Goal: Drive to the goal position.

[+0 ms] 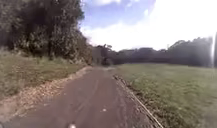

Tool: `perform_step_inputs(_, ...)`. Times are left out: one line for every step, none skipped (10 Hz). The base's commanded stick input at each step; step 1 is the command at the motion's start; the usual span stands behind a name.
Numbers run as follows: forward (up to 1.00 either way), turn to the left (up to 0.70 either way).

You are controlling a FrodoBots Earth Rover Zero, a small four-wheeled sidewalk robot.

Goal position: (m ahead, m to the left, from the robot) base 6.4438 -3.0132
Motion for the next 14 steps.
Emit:
perform_step_inputs(0.7,0.02)
perform_step_inputs(0.7,0.02)
perform_step_inputs(0.7,0.01)
perform_step_inputs(0.7,0.0)
perform_step_inputs(0.7,0.01)
perform_step_inputs(0.7,0.01)
perform_step_inputs(0.7,0.02)
perform_step_inputs(0.7,0.01)
perform_step_inputs(0.7,0.0)
perform_step_inputs(0.7,0.0)
perform_step_inputs(0.7,0.0)
perform_step_inputs(0.7,0.0)
perform_step_inputs(0.7,0.0)
perform_step_inputs(0.7,0.0)
